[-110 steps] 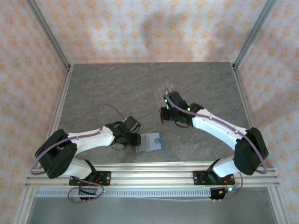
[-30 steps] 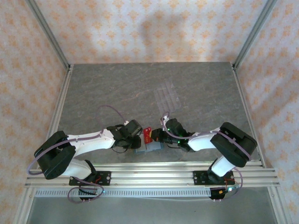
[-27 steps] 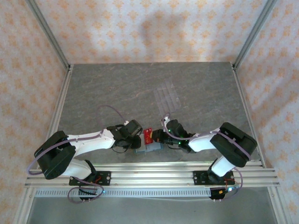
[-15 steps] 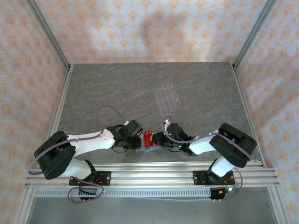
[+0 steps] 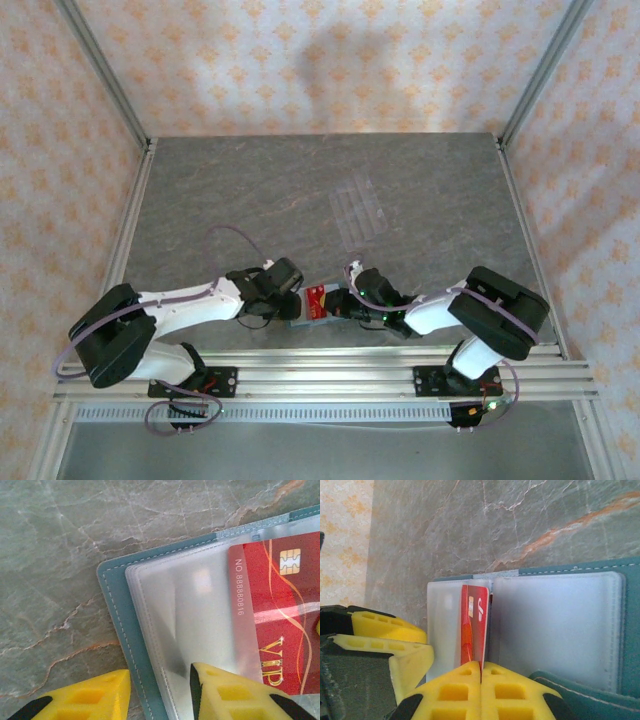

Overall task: Put the credit cards into the card holder
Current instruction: Insert the credit card into the card slot.

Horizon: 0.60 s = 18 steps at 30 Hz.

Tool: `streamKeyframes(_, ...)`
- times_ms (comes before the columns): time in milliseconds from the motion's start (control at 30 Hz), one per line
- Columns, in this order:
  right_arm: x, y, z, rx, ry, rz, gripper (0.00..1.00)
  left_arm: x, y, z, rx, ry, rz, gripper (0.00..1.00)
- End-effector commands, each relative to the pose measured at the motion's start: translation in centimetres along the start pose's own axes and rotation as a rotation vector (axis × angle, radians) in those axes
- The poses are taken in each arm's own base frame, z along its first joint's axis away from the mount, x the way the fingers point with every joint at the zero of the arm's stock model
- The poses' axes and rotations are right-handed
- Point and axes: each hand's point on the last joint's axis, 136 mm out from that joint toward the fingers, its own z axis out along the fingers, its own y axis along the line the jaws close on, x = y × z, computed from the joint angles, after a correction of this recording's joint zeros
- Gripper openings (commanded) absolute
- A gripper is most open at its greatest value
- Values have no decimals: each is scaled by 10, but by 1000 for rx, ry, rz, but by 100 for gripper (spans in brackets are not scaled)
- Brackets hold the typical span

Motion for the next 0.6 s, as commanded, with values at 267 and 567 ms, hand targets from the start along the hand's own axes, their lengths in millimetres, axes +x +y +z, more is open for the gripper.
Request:
streamKeyframes(267,18,-18,1,77,71,6,0,-8,0,-9,-38,-21,41,36)
streamKeyframes(567,19,-15,9,89,113,-21,0,-6,-1,3,-50,6,52,23)
